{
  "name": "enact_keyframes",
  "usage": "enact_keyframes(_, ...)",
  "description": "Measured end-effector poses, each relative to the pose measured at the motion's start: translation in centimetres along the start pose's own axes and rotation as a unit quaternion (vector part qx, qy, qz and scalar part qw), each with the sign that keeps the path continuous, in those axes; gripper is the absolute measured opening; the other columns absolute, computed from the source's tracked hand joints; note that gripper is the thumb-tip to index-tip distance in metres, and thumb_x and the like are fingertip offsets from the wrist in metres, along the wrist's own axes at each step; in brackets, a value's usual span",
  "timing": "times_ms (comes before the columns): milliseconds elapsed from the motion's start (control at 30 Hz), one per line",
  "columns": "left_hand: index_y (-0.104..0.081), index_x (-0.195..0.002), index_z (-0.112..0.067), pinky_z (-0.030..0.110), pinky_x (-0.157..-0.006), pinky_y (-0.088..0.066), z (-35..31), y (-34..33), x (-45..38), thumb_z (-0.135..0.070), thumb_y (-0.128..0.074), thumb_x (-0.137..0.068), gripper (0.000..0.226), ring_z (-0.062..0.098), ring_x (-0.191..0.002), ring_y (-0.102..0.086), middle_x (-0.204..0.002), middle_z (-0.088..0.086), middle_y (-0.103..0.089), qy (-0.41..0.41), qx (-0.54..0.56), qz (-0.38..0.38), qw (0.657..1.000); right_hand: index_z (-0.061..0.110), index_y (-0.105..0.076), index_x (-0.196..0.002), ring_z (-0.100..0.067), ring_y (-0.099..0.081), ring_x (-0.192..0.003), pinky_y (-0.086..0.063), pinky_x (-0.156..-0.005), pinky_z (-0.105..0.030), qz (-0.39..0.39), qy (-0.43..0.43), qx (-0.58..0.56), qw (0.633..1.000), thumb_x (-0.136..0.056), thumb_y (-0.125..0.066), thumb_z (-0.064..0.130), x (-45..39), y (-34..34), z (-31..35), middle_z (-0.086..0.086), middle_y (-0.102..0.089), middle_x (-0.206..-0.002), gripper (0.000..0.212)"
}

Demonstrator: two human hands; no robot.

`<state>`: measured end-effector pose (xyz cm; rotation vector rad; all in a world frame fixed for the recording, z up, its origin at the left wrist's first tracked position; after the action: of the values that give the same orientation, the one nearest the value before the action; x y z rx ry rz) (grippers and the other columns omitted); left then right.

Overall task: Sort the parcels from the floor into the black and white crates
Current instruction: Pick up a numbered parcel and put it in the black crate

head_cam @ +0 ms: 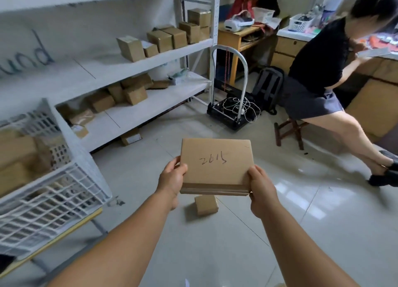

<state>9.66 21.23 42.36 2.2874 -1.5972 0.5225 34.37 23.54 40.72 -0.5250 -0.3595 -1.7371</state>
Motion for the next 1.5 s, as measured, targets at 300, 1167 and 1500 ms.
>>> enact_keyframes(300, -0.058, -0.126, -0.038, 0.042, -0.103, -0.043, -6.7, 17.8, 3.4, -0.030, -0.052, -0.090, 0.037, 0.019, -0.112, -0.059, -0.120, -0.004, -0.065, -0.089, 0.066, -0.074, 0.991, 0.030, -0.055, -0.127, -0.016, -0.049, -0.095, -0.037, -0.063, -0.026, 0.053, 0.090, 0.017, 0.994, -0.096, -0.044, 0.035, 10.6, -16.4, 4.1, 0.001, -0.057, -0.113, 0.033)
enact_keyframes(1167, -0.041, -0.142, -0.028, 0.040, -0.109, -0.036, -6.5, 63.6, 18.5, -0.033, -0.044, -0.099, 0.044, 0.018, -0.121, -0.048, -0.133, -0.004, -0.051, -0.117, 0.179, -0.385, 0.898, 0.023, -0.056, -0.116, -0.016, -0.048, -0.083, -0.039, -0.068, -0.032, 0.337, 0.150, 0.177, 0.913, -0.099, -0.034, 0.031, 35.7, -58.3, -3.7, -0.003, -0.053, -0.102, 0.028)
enact_keyframes(1500, -0.050, -0.125, -0.027, 0.035, -0.085, -0.041, -5.7, 73.3, 19.1, -0.035, -0.041, -0.099, 0.028, 0.021, -0.101, -0.051, -0.115, 0.001, -0.056, -0.065, 0.137, -0.506, 0.849, 0.024, -0.044, -0.140, -0.022, -0.048, -0.109, -0.040, -0.083, -0.035, 0.435, 0.089, 0.218, 0.869, -0.100, -0.035, 0.036, 37.2, -70.8, -7.8, -0.005, -0.051, -0.130, 0.042)
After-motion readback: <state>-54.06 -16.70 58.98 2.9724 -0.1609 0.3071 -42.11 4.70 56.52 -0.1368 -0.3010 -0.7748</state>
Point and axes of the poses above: each hand's wrist, its own x-axis away from the middle knuckle, its own y-axis out of the back of the hand, z = x × y, the point moved 9 cm from there along -x, towards the middle knuckle
